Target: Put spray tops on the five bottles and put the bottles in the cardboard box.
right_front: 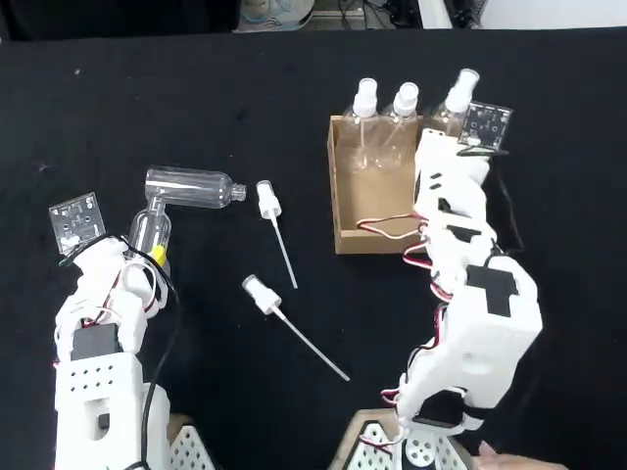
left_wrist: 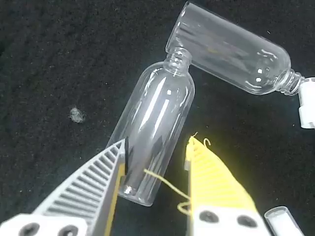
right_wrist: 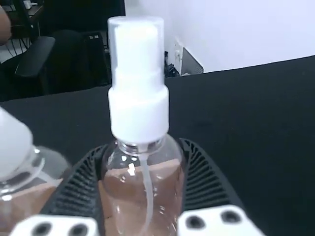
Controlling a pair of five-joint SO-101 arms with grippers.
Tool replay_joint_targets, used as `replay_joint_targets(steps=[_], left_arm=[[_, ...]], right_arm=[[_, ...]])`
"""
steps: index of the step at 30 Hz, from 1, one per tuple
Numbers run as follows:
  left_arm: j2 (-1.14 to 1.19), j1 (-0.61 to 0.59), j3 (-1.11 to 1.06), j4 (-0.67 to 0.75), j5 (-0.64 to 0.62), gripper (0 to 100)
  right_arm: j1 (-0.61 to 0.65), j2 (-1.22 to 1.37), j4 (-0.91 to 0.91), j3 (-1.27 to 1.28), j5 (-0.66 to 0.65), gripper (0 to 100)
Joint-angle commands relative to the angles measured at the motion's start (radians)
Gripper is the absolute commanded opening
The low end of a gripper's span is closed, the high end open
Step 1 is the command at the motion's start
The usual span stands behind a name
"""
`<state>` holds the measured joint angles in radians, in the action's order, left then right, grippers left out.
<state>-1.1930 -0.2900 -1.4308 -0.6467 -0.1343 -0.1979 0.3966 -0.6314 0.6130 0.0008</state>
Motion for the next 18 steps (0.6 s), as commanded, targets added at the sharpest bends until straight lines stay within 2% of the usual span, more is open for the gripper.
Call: replay_joint_targets(steps=[1,8,14,18], left_arm=[[-0.012,-0.010,0.013,0.018,-0.006,19],[-0.012,-0.005,0.013,0.018,-0.006,19],[-0.012,-0.005,0.015,0.018,-0.006,19],[-0.012,-0.004,0.015,0.018,-0.006,19]], right_arm=[[0.028,-0.002,-0.020,-0.045,0.002,1.3],[0.020,-0.002,-0.018,-0.042,0.002,2.5],[0.028,-0.004,-0.018,-0.019,0.003,15.2],[0.025,-0.012,-0.018,-0.016,0.003,13.7]])
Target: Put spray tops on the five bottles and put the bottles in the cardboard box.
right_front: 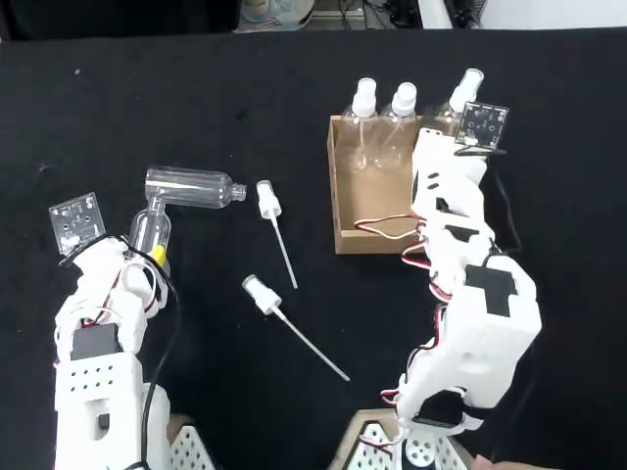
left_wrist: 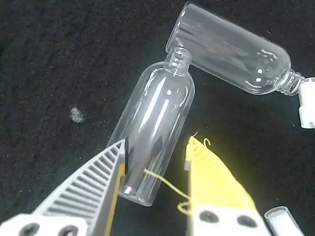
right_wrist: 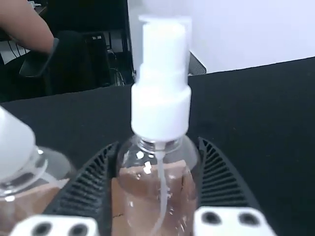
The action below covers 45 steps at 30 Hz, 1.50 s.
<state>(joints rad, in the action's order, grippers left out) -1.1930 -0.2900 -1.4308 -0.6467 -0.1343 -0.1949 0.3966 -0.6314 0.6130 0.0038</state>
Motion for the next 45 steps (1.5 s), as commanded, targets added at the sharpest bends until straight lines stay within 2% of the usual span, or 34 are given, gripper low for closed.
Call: replay_joint_targets(steps=[1,15,21,37,45], left_arm=[[-0.012,-0.004,0.015,0.018,-0.006,19],[-0.012,-0.004,0.015,0.020,-0.006,19],[-0.012,-0.004,0.015,0.020,-0.006,19],[-0.012,-0.004,0.015,0.020,-0.006,19],[-0.012,-0.004,0.005,0.060,-0.006,19]], right_arm=[[0.020,-0.012,-0.018,-0.016,0.000,13.3],[0.025,-0.010,-0.018,0.004,0.000,12.9],[0.026,-0.010,-0.005,0.007,0.000,25.7],[0.020,-0.015,0.038,0.007,0.000,23.7],[0.025,-0.150,0.041,0.088,0.000,23.7]])
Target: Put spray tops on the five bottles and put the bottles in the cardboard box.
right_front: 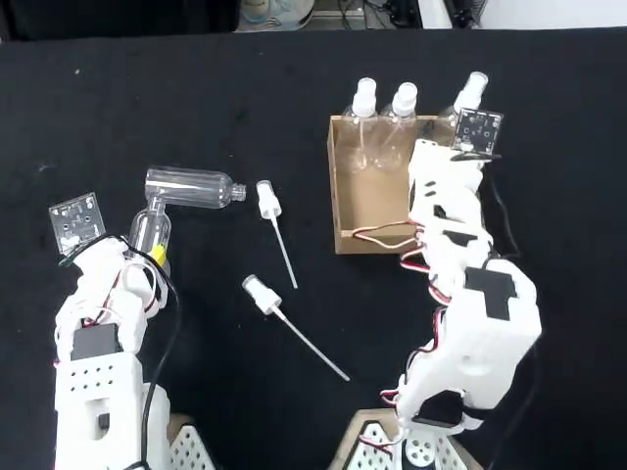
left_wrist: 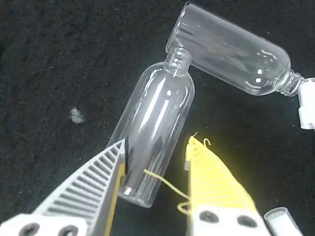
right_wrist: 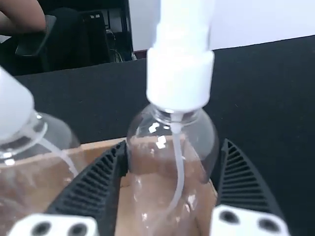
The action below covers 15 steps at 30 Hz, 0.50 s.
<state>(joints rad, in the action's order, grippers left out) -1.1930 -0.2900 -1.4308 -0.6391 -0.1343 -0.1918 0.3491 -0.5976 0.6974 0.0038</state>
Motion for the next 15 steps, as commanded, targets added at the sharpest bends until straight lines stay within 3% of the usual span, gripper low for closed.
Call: replay_joint_targets(steps=[1,15], left_arm=[[-0.012,-0.004,0.005,0.055,-0.006,19],[-0.012,-0.004,0.004,0.054,-0.008,19]], right_arm=[[0.020,-0.108,0.018,0.005,0.000,23.7],[0.020,-0.119,0.110,-0.008,0.005,23.7]])
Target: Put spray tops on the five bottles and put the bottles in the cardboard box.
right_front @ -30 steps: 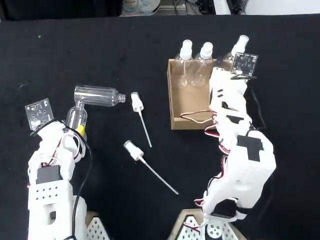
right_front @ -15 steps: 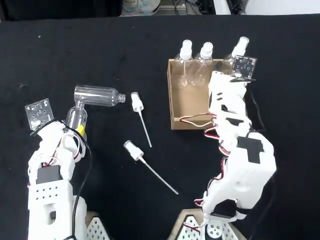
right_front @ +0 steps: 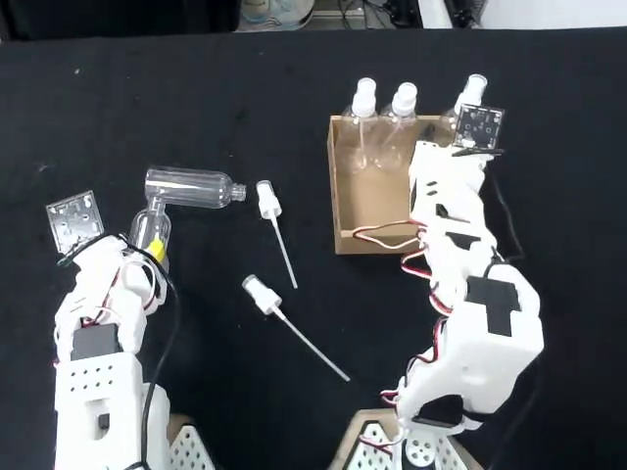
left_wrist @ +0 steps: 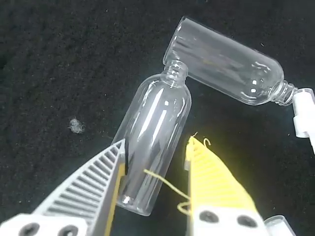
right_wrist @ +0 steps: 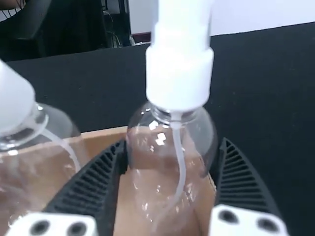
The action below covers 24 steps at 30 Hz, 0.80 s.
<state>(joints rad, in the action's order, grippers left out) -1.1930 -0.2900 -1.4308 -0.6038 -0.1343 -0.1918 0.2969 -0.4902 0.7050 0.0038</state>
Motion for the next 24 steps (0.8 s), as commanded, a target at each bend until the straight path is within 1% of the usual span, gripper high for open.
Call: replay_joint_targets(steps=[1,13,20,24], left_arm=[[-0.012,-0.004,0.004,0.018,-0.008,19],[-0.012,-0.004,0.004,0.023,-0.008,19],[-0.012,-0.004,0.004,0.023,-0.008,19],[-0.012,-0.004,0.004,0.020,-0.008,19]], right_arm=[[0.020,-0.067,0.003,-0.016,0.005,23.7],[0.015,-0.099,0.008,-0.005,0.006,23.7],[0.021,-0.234,0.219,0.001,0.006,23.7],[0.018,-0.254,0.244,0.007,0.006,23.7]])
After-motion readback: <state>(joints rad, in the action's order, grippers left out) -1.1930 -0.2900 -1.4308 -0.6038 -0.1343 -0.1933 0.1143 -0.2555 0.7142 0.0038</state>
